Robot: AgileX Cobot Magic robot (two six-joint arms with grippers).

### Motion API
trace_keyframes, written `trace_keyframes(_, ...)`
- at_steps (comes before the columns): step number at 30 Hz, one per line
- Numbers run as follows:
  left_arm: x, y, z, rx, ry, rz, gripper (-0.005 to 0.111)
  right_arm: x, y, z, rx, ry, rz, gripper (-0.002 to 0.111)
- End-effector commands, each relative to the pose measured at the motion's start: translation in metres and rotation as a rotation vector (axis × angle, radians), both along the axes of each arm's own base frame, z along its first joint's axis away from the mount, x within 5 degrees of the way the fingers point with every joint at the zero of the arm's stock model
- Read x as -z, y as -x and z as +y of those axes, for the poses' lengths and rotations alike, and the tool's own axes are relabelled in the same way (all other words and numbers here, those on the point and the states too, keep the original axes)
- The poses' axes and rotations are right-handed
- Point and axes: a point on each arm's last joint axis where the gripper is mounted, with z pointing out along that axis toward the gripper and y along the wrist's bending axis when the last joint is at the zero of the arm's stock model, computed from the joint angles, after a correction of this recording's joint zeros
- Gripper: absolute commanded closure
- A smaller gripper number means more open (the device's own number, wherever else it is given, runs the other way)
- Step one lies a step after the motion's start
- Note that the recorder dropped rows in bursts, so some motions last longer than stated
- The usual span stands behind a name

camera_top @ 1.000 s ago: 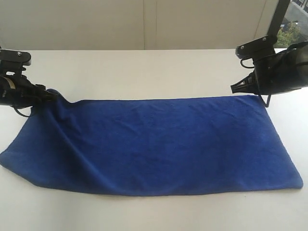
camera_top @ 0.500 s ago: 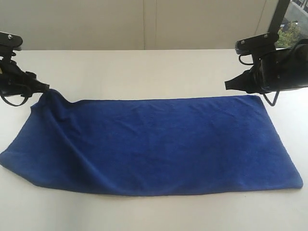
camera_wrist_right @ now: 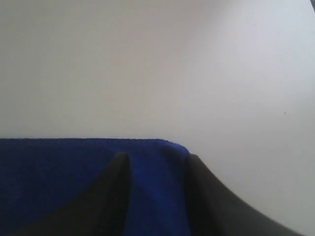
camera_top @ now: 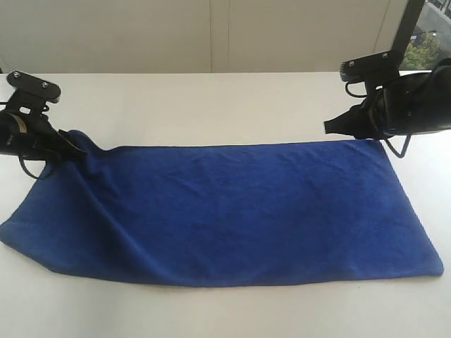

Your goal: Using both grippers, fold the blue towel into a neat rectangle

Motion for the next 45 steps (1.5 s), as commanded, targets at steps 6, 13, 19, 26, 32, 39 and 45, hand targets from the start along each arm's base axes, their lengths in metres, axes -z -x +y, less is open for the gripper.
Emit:
trace_keyframes(6, 0.002, -0.013, 0.016, 0.024, -0.053, -0.08, 0.05, -0.001, 0.002, -0.003, 0.005, 0.008, 0.002, 0.072)
trace_keyframes(13, -0.003, -0.018, 0.025, -0.012, -0.034, -0.126, 0.05, -0.001, 0.002, -0.003, 0.003, 0.006, 0.002, 0.072)
trace_keyframes(19, -0.003, -0.018, 0.025, -0.012, -0.034, -0.128, 0.05, -0.001, 0.002, -0.003, 0.003, 0.006, 0.002, 0.072)
trace_keyframes(26, -0.002, -0.014, 0.026, -0.003, -0.065, -0.063, 0.05, -0.001, 0.002, -0.003, 0.003, 0.006, 0.002, 0.072)
trace_keyframes(32, -0.003, -0.012, 0.024, 0.13, -0.19, -0.066, 0.05, -0.001, 0.002, -0.003, -0.001, 0.003, 0.002, 0.072)
trace_keyframes(39, -0.001, -0.016, 0.019, 0.297, -0.302, -0.137, 0.05, 0.0, 0.002, -0.001, -0.015, -0.01, 0.004, 0.072)
trace_keyframes(45, 0.009, -0.018, 0.018, 0.363, -0.357, -0.139, 0.05, 0.0, 0.001, 0.0, -0.019, -0.014, 0.004, 0.072)
